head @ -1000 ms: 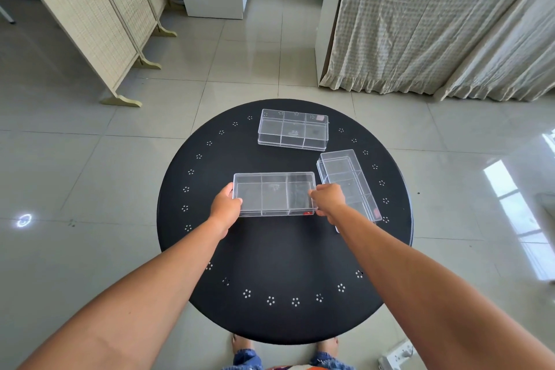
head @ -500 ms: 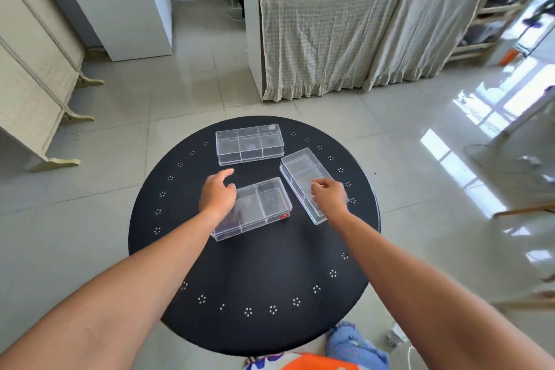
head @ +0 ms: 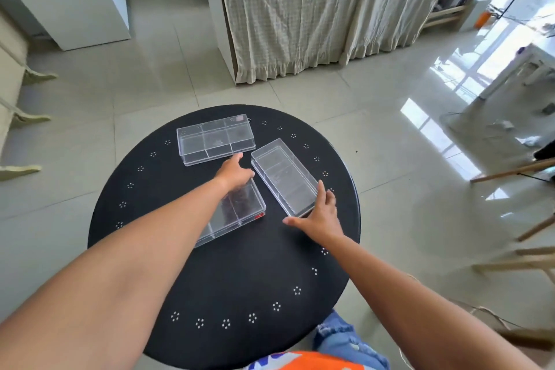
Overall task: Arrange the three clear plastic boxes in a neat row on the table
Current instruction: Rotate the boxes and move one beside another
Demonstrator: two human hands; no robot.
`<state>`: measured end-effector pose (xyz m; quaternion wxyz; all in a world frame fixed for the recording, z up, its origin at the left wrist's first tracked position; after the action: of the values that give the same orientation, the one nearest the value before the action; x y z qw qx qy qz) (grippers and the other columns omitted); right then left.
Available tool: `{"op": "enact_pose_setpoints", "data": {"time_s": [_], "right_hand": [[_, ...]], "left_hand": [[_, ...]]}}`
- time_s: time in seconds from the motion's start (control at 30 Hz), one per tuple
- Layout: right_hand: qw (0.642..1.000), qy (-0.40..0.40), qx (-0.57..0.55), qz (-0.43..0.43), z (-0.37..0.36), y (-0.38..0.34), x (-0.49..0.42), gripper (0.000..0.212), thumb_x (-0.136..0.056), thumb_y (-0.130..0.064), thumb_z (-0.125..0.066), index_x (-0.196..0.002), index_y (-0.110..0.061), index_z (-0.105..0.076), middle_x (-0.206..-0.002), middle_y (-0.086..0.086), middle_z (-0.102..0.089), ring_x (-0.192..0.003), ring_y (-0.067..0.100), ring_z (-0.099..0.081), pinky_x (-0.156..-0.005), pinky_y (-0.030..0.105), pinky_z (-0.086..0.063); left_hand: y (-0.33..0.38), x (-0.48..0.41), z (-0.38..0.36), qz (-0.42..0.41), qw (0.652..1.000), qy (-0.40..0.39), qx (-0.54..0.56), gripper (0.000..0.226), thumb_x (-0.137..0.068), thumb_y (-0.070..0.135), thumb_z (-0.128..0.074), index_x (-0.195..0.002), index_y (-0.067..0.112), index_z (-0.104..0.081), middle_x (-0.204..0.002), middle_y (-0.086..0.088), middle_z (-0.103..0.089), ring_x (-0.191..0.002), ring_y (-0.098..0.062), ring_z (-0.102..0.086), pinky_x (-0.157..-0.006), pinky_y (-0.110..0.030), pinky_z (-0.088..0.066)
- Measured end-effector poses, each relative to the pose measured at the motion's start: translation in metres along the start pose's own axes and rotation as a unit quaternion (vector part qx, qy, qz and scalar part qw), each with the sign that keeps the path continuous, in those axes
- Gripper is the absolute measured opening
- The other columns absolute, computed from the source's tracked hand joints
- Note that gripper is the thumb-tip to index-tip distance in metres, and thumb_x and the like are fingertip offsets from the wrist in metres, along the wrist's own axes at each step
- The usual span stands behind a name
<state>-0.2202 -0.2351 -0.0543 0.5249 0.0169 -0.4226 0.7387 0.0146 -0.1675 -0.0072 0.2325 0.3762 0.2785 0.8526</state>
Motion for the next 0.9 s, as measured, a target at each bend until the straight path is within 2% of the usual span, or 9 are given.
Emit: {"op": "enact_pose_setpoints", "data": {"time_s": [0.13,0.27,0.33,0.43,0.5,0.6,0.7,0.8,0.9], "right_hand": [[0.998,0.038,-0.007,0.041,-0.005,0.001,-0.011,0.125,-0.061,-0.058,-0.083,-0.155,-0.039,-0.002,-0.164,0.001,-0.004,-0.151,0.024,-0.02,-0.113,0.047,-0.036],[0.996,0.032,-0.029,0.077,0.009,0.005,-0.025,0.1,-0.069,-0.049,-0.079,-0.148,-0.041,-0.018,-0.147,-0.006,-0.019,-0.129,0.017,-0.043,-0.096,0.036,-0.047],[0.994,0.024,-0.06,0.091,0.02,0.008,-0.035,0.091,-0.069,-0.046,-0.078,-0.144,-0.042,-0.027,-0.14,-0.008,-0.022,-0.122,0.012,-0.045,-0.098,0.032,-0.046],[0.988,0.031,-0.11,0.1,0.041,0.01,-0.053,0.075,-0.072,-0.04,-0.078,-0.137,-0.037,-0.042,-0.133,-0.006,-0.031,-0.112,0.011,-0.052,-0.097,0.022,-0.042],[0.983,0.043,-0.151,0.094,0.058,0.007,-0.065,0.063,-0.073,-0.041,-0.078,-0.13,-0.033,-0.053,-0.125,-0.003,-0.042,-0.097,0.007,-0.059,-0.09,0.015,-0.041],[0.959,0.022,-0.279,0.047,0.086,0.002,-0.086,0.051,-0.069,-0.048,-0.071,-0.115,-0.025,-0.064,-0.103,0.003,-0.059,-0.078,0.01,-0.059,-0.079,0.024,-0.049],[0.924,-0.078,-0.373,-0.03,0.111,-0.003,-0.106,0.053,-0.067,-0.057,-0.066,-0.104,-0.02,-0.065,-0.08,0.009,-0.055,-0.064,0.021,-0.057,-0.066,0.036,-0.054],[0.903,-0.182,-0.377,-0.098,0.126,-0.005,-0.124,0.064,-0.065,-0.065,-0.061,-0.106,-0.016,-0.063,-0.087,0.021,-0.059,-0.069,0.034,-0.063,-0.072,0.043,-0.059],[0.879,-0.256,-0.376,-0.14,0.137,-0.009,-0.141,0.063,-0.079,-0.068,-0.054,-0.109,-0.013,-0.066,-0.1,0.027,-0.057,-0.077,0.042,-0.069,-0.078,0.049,-0.059]], "left_hand": [[0.013,-0.011,-0.008,0.027,0.999,-0.012,0.03,0.076,-0.086,0.02,-0.057,-0.155,0.021,-0.025,-0.156,-0.011,-0.04,-0.136,-0.028,-0.047,-0.108,-0.034,-0.038],[0.028,-0.027,-0.018,0.043,0.995,-0.025,0.092,0.074,-0.087,0.013,-0.051,-0.156,0.017,-0.025,-0.151,-0.008,-0.043,-0.139,-0.025,-0.041,-0.111,-0.034,-0.034],[0.035,-0.033,-0.022,0.041,0.993,-0.026,0.109,0.07,-0.087,0.012,-0.049,-0.154,0.014,-0.03,-0.135,-0.001,-0.048,-0.135,-0.022,-0.042,-0.103,-0.027,-0.032],[0.041,-0.043,-0.028,0.022,0.989,-0.01,0.147,0.059,-0.084,0.011,-0.051,-0.143,0.012,-0.046,-0.137,-0.002,-0.053,-0.117,-0.015,-0.048,-0.094,-0.023,-0.032],[0.046,-0.048,-0.029,0.0,0.984,-0.001,0.18,0.054,-0.085,0.0,-0.049,-0.136,0.015,-0.051,-0.136,0.001,-0.053,-0.117,-0.012,-0.049,-0.093,-0.024,-0.037],[0.055,-0.053,-0.026,-0.02,0.977,-0.012,0.213,0.061,-0.079,-0.003,-0.047,-0.135,0.021,-0.052,-0.121,0.005,-0.057,-0.11,-0.015,-0.05,-0.083,-0.023,-0.041],[0.062,-0.056,-0.019,-0.035,0.972,-0.056,0.224,0.07,-0.074,0.002,-0.049,-0.139,0.026,-0.047,-0.11,0.003,-0.057,-0.106,-0.017,-0.049,-0.086,-0.027,-0.037],[0.064,-0.059,-0.017,-0.05,0.971,-0.085,0.217,0.069,-0.083,-0.001,-0.059,-0.144,0.025,-0.039,-0.132,-0.002,-0.05,-0.117,-0.017,-0.049,-0.093,-0.029,-0.033],[0.061,-0.065,-0.019,-0.057,0.971,-0.079,0.218,0.07,-0.084,0.007,-0.071,-0.143,0.026,-0.038,-0.141,-0.003,-0.041,-0.133,-0.019,-0.041,-0.104,-0.033,-0.031]]}}
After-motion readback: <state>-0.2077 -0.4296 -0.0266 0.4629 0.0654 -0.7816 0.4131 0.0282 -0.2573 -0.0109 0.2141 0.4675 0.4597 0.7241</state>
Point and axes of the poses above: each hand's wrist, its own x-axis away from the middle knuckle, its own z-axis out of the back of the hand, y = z × x, the point moved 1 cm from there along -x, towards the middle knuckle
